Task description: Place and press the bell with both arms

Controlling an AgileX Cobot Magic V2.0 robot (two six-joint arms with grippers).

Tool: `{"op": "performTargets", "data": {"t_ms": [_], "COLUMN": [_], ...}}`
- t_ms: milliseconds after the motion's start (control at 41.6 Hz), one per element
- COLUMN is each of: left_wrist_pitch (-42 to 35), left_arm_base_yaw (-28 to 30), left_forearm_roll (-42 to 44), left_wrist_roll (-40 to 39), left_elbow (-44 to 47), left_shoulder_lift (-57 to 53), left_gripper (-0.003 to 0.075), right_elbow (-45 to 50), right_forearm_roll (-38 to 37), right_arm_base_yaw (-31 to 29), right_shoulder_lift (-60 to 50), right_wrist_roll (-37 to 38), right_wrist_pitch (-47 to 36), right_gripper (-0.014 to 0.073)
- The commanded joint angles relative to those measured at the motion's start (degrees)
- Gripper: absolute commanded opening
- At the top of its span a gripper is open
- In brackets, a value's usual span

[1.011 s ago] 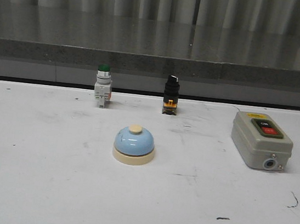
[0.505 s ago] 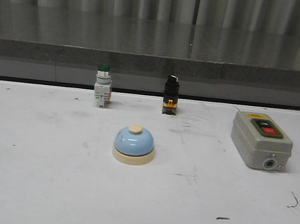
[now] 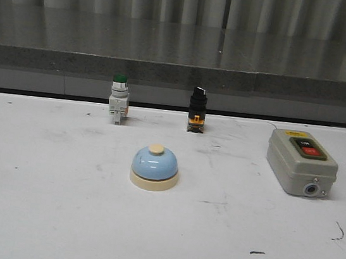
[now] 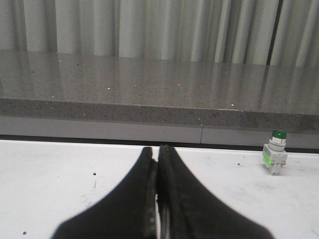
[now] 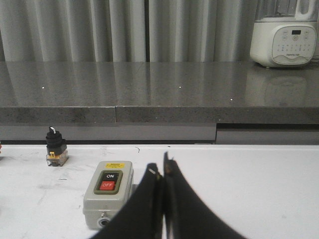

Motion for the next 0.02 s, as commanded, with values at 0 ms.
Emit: {"op": "performTargets", "data": {"t_ms": [0], "left_wrist_pitch": [-4.5], "left_arm_base_yaw": [-0.4], "left_forearm_roll": [0.0], "left_wrist_roll": [-0.5], "left_elbow": [1.4], "left_shoulder_lift": [-0.8], "left_gripper": [-0.002], "right_elbow": [-0.4], "right_forearm_roll": [-0.6], "right_arm_base_yaw": [-0.5], "right_shoulder_lift": [-1.0], "right_wrist_roll": [-0.2], "right_wrist_pitch": [-4.9], "right_gripper": [-0.0059]}}
